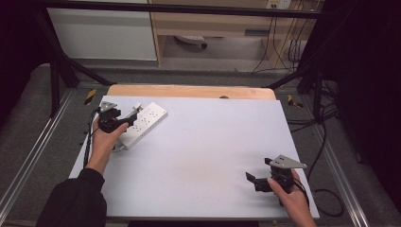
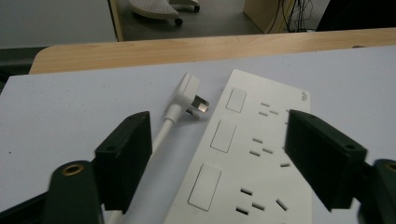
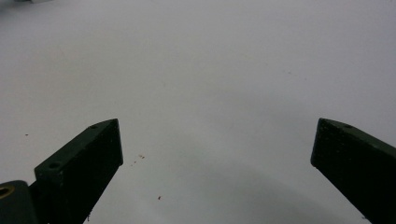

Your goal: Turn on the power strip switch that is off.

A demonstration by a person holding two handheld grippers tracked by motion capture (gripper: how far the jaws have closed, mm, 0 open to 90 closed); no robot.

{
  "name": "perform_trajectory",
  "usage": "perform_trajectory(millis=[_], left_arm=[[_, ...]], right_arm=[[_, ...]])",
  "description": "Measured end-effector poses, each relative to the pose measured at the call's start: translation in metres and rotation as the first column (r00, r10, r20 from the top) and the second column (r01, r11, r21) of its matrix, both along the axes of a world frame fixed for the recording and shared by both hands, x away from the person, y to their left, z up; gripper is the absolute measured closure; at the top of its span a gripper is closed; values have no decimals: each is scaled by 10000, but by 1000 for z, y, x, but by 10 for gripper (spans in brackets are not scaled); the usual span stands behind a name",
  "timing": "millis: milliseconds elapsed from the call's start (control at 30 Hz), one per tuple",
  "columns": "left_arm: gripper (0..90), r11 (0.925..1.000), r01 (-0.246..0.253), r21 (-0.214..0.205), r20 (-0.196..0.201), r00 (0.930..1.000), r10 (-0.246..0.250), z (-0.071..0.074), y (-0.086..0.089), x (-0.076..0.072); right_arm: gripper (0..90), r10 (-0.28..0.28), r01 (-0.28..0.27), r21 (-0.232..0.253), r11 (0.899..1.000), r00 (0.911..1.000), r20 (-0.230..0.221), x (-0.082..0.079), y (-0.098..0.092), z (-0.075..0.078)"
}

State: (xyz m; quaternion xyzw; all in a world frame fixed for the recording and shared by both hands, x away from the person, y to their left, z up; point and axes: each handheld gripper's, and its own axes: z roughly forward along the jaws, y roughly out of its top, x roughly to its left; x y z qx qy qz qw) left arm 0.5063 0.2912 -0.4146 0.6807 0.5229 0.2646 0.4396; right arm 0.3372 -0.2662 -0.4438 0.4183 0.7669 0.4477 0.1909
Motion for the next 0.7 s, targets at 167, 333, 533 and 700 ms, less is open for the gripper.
perform_trajectory(millis=[167, 333, 533, 700], left_arm=[[120, 10000, 87, -48, 338, 9994, -85, 4, -1, -2], [101, 9995, 262, -170, 355, 9990, -256, 5, -1, -4], [95, 9989, 438, -145, 368, 9984, -432, 8, -2, -6], [80, 9983, 554, -166, 288, 9981, -549, 10, -4, -8]], right_arm=[[27, 10, -10, 2, 10000, 10000, 13, 0, 0, 0], [27, 9, -9, 9, 10000, 10000, 8, 0, 0, 0], [27, -7, 7, -25, 10000, 10000, -29, 0, 1, 0], [27, 7, -7, -18, 10000, 10000, 18, 0, 1, 0]])
